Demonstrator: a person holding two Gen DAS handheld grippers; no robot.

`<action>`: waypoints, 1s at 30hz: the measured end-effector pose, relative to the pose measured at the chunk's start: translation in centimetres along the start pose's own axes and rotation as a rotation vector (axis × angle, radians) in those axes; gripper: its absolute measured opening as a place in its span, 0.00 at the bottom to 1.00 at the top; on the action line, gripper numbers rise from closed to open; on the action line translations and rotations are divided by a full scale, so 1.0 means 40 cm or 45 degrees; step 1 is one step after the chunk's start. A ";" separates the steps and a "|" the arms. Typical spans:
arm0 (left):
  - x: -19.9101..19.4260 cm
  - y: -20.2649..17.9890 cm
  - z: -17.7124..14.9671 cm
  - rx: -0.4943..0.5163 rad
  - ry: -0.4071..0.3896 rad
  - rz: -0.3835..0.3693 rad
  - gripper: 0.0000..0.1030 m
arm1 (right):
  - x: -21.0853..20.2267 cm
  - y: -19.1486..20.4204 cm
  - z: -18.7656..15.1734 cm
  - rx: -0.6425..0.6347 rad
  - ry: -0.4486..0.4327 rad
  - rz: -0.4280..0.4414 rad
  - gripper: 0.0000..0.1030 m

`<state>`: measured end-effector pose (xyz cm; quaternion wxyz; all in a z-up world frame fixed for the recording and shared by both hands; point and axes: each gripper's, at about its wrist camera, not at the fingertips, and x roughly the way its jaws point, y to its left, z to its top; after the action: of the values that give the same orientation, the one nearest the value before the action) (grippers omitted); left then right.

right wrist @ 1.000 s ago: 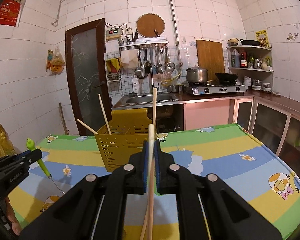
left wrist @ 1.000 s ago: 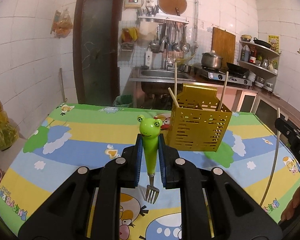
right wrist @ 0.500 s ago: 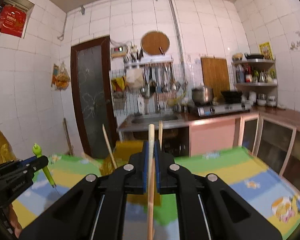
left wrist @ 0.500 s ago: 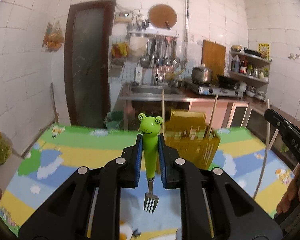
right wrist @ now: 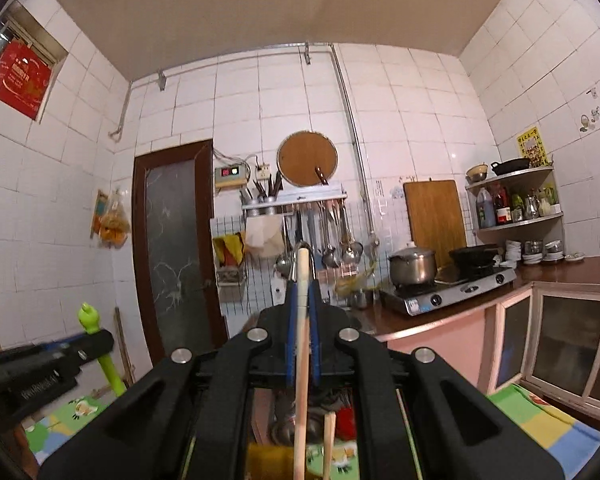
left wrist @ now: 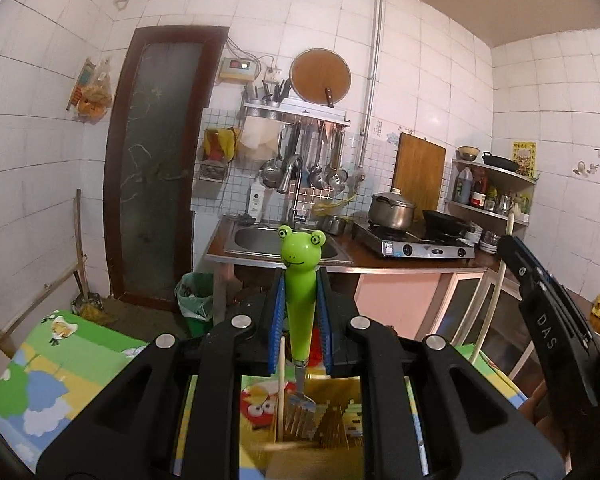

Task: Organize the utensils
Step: 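Lift the frog fork with the left gripper while the right gripper carries the chopstick over the holder, then open the left gripper into the holder while the right gripper drops its chopstick in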

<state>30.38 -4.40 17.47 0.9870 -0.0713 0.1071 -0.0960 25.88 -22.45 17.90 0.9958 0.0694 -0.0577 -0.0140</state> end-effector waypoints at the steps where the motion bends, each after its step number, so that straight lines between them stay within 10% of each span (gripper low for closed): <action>1: 0.016 -0.001 -0.005 0.000 0.001 -0.001 0.14 | 0.013 -0.001 -0.011 0.000 -0.004 0.000 0.06; 17: 0.133 0.017 -0.159 0.007 0.202 0.003 0.17 | 0.055 -0.009 -0.169 -0.087 0.171 0.021 0.07; 18: 0.125 0.020 -0.154 0.000 0.201 0.004 0.24 | 0.050 -0.012 -0.165 -0.087 0.210 0.019 0.11; 20: 0.092 0.028 -0.132 -0.016 0.194 0.011 0.50 | 0.038 -0.019 -0.161 -0.080 0.241 -0.006 0.74; 25: -0.002 0.046 -0.078 0.005 0.177 0.052 0.88 | -0.049 -0.050 -0.121 -0.078 0.270 -0.088 0.76; 30: -0.114 0.084 -0.072 0.031 0.201 0.125 0.95 | -0.116 -0.084 -0.106 -0.083 0.385 -0.133 0.77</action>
<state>25.95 -0.54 15.05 0.9798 -0.0463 0.1869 -0.0540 21.69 -25.04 12.73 0.9928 0.0413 0.0969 -0.0571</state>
